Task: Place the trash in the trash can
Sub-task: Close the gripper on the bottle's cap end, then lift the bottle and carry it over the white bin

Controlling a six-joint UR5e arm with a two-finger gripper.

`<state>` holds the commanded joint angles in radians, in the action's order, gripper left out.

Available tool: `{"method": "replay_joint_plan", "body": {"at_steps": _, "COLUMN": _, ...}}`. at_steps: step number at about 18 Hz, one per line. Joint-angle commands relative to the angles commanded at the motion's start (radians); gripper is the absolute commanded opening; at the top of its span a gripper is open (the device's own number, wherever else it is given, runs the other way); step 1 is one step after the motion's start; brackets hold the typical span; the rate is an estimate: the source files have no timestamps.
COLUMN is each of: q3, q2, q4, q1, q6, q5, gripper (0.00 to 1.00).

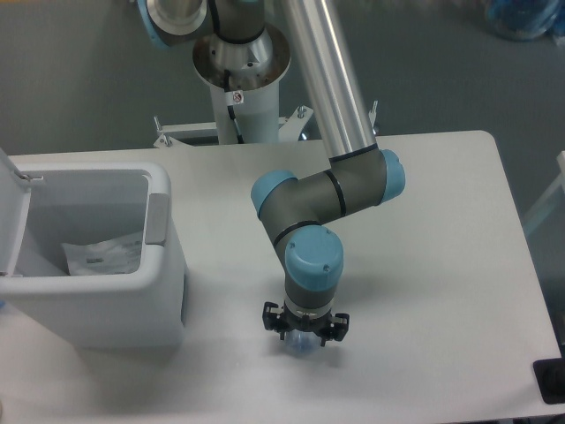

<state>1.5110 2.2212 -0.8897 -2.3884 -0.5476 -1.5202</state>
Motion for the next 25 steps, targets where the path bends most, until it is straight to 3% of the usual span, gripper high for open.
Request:
{"method": "replay_joint_plan", "body": {"at_steps": 13, "q3": -0.006, "q2": -0.005, "q4": 0.0, "q1": -0.002, "q6": -0.002, "q5": 0.0, "gripper": 0.69}}
{"method": "replay_joint_plan", "body": {"at_steps": 15, "q3": -0.015, "q2": -0.017, "q4": 0.0, "q1": -0.002, "q6": -0.002, "q5": 0.0, "gripper": 0.68}}
{"method": "replay_joint_plan", "body": {"at_steps": 17, "q3": -0.015, "q2": -0.025, "q4": -0.002, "q1": -0.002, "q6": -0.002, "q5": 0.0, "gripper": 0.6}}
{"method": "replay_joint_plan", "body": {"at_steps": 25, "q3": -0.029, "q2": -0.092, "q4": -0.005, "q1": -0.012, "q6": 0.0, "q5": 0.006, "gripper": 0.61}}
